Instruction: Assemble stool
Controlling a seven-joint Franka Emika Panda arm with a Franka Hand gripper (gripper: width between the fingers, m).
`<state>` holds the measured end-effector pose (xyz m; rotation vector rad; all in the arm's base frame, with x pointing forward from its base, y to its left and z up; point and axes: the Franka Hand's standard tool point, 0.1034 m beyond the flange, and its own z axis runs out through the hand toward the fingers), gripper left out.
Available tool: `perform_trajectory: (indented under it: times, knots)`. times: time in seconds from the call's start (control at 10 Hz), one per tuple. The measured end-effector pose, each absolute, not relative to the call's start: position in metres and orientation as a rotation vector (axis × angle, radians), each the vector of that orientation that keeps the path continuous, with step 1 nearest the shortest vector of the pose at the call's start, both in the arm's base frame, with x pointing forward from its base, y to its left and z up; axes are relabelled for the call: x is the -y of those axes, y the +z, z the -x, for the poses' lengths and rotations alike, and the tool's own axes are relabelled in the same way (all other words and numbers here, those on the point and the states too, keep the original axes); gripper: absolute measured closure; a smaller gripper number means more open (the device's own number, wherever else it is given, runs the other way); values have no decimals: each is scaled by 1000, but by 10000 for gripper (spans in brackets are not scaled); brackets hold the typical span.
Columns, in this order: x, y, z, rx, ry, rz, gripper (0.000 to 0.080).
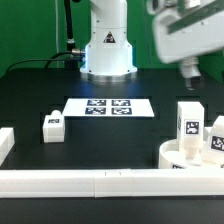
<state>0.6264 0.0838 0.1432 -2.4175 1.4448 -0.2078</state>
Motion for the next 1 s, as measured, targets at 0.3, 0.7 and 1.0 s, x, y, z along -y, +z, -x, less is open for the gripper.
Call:
perform_trajectory:
  times: [0.3, 0.7, 1.0]
  knots:
    - [-48, 156, -629, -1107, -281, 2604, 150]
    - [-51, 154, -628, -1121, -275, 2598, 150]
    - [-15, 164, -609, -851, -305, 2725, 150]
